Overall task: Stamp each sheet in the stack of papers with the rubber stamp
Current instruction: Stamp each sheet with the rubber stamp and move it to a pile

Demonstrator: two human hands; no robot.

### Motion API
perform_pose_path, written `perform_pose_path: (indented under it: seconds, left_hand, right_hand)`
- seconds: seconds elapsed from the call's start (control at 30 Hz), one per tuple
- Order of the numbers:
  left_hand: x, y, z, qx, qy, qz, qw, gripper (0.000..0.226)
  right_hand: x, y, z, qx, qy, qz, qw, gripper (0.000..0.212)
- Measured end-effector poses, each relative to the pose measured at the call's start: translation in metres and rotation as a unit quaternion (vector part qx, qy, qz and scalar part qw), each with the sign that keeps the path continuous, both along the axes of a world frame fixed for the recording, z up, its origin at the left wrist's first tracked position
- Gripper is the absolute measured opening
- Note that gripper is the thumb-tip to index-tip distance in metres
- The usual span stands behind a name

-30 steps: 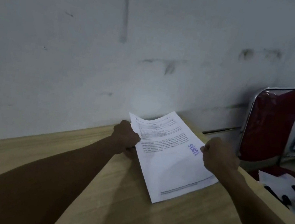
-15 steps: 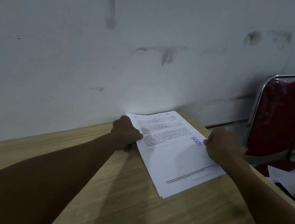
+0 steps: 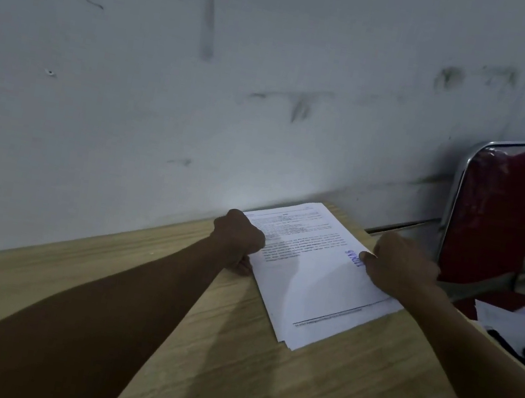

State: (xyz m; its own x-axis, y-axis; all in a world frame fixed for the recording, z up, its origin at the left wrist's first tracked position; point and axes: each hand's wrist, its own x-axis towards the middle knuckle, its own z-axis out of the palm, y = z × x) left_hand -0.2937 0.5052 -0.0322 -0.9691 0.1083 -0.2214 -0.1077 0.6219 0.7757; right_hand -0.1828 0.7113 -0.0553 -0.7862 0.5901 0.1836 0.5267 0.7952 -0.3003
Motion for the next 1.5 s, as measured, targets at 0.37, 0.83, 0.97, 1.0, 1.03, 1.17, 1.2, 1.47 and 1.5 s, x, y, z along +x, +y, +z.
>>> perform_pose_path:
  seconds: [0.37, 0.83, 0.97, 1.0, 1.03, 1.17, 1.2, 1.47, 1.5]
  left_hand:
    - [0.005, 0.000, 0.006, 0.011, -0.021, 0.014, 1.000, 0.025]
    - [0.022, -0.015, 0.019, -0.002, -0.054, -0.072, 0.996, 0.034]
    - [0.041, -0.040, 0.040, -0.005, -0.045, -0.112, 0.993, 0.031]
    - [0.046, -0.050, 0.045, 0.001, -0.040, -0.119, 0.992, 0.032]
    - [0.052, -0.061, 0.052, 0.007, -0.034, -0.126, 0.991, 0.036]
    - [0.083, -0.114, 0.075, 0.033, 0.006, -0.146, 0.989, 0.038]
    - [0.093, -0.129, 0.080, 0.042, 0.022, -0.148, 0.988, 0.035]
    - [0.156, -0.259, 0.093, 0.062, 0.150, -0.121, 0.979, 0.022]
    - [0.163, -0.275, 0.093, 0.064, 0.159, -0.116, 0.978, 0.020]
  right_hand:
    - [-0.002, -0.002, 0.000, 0.023, -0.040, 0.046, 0.998, 0.034]
    - [0.017, -0.023, -0.001, 0.042, 0.002, 0.039, 0.998, 0.043]
    - [0.041, -0.059, 0.009, 0.050, 0.014, 0.054, 0.997, 0.045]
    - [0.048, -0.071, 0.013, 0.042, 0.014, 0.062, 0.997, 0.045]
    - [0.055, -0.085, 0.016, 0.031, 0.014, 0.073, 0.997, 0.044]
    - [0.087, -0.141, 0.027, -0.018, 0.035, 0.128, 0.991, 0.039]
    - [0.094, -0.157, 0.030, -0.031, 0.041, 0.143, 0.988, 0.038]
    - [0.155, -0.277, 0.052, -0.115, 0.079, 0.280, 0.950, 0.028]
    - [0.161, -0.293, 0.054, -0.112, 0.081, 0.296, 0.945, 0.028]
